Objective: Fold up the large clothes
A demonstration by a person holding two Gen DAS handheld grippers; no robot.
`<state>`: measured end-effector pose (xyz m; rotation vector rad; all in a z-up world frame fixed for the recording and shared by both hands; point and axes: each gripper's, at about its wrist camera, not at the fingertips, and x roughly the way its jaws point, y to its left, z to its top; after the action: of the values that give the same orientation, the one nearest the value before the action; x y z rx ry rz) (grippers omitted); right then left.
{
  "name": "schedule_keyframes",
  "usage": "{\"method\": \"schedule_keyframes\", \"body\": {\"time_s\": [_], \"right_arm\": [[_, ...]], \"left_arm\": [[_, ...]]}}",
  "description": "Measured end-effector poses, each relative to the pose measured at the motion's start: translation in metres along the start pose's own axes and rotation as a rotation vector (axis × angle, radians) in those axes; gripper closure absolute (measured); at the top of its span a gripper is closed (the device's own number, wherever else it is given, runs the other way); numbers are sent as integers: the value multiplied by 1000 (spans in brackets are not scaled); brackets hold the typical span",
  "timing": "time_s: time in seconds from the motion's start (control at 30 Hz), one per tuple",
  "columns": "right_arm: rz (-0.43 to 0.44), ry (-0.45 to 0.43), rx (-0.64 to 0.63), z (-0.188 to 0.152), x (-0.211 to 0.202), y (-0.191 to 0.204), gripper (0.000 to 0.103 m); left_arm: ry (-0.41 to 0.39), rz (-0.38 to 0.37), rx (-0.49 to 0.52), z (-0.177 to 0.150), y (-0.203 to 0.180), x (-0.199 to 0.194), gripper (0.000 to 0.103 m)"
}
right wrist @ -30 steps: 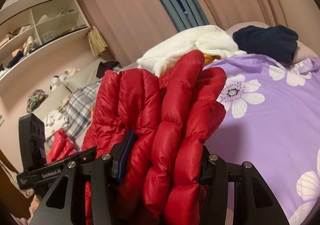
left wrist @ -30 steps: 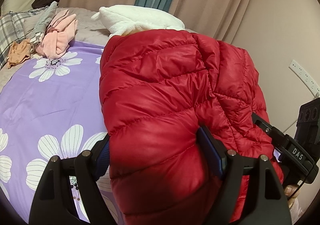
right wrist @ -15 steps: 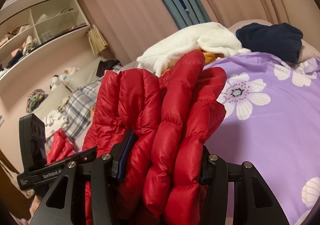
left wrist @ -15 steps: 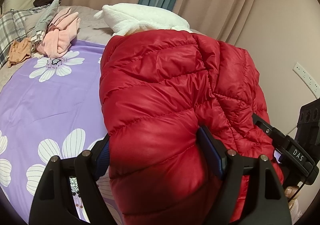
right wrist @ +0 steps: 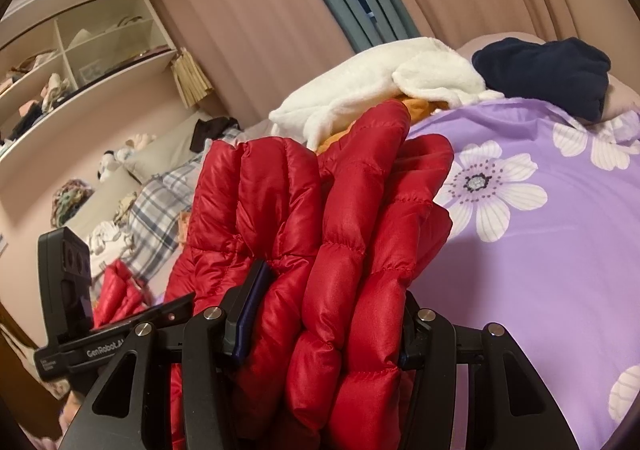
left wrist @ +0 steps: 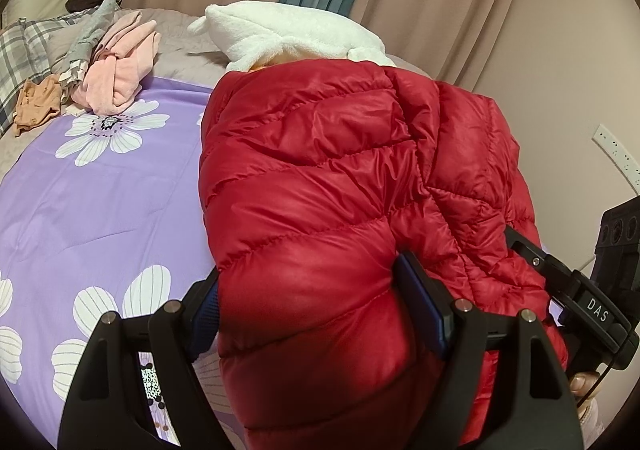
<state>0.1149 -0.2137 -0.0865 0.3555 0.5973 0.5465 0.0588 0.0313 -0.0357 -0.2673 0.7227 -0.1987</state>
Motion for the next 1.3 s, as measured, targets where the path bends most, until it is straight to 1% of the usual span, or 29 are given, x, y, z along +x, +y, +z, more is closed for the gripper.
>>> {"method": "schedule_keyframes", "body": {"time_s": [0.27,1.3], "right_arm": [[-3,10,10,-1,0,2,50],[-26,42,70,-1,7,8,50]], "left_arm": [[14,4,-1,3,7,13,23],[71,8,2,15,13,61,23]]}}
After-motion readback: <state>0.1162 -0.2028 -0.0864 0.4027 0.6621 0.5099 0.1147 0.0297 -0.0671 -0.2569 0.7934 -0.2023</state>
